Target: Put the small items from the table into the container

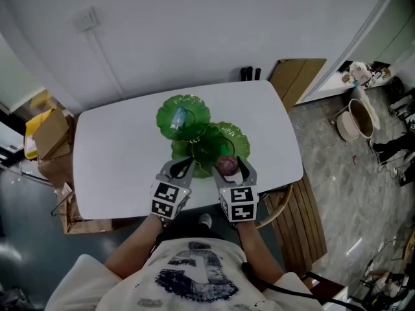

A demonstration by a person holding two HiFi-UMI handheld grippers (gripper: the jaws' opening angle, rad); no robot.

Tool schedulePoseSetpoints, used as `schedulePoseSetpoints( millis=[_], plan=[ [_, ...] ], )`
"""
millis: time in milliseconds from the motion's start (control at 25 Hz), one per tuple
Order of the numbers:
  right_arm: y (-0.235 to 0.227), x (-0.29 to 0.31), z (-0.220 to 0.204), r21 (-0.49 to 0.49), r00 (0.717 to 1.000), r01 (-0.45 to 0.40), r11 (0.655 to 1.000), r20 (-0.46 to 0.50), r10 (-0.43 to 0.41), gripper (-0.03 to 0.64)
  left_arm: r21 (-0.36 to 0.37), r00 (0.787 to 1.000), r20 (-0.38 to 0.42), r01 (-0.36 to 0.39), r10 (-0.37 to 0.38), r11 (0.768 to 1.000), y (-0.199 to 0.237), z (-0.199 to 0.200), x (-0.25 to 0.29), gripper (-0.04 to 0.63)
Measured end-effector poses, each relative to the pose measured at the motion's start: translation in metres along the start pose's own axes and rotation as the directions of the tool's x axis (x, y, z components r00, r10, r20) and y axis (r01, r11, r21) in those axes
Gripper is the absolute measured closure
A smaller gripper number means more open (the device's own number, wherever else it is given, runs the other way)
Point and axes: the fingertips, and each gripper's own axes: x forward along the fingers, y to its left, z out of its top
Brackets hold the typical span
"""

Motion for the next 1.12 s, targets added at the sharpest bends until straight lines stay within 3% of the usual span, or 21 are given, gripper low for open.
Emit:
schedulePoseSetpoints(
  millis=[560, 1120],
  plan=[
    [-0.059, 0.006, 0.0, -0.013, 1.0, -0.029, 0.999, -0.002, 0.029, 0.29, 0.008, 0.998, -0.024, -0.05, 0.05, 0.999, -0.024, 0.007, 0.043, 0.604],
    [-0.082, 0.042, -0.01, -0.039, 0.996, -0.06, 0.997, -0.066, 0.057, 0.29, -0.002, 0.993, -0.053, -0.11, 0.11, 0.994, -0.007, 0.003, 0.063, 0.604]
  ],
)
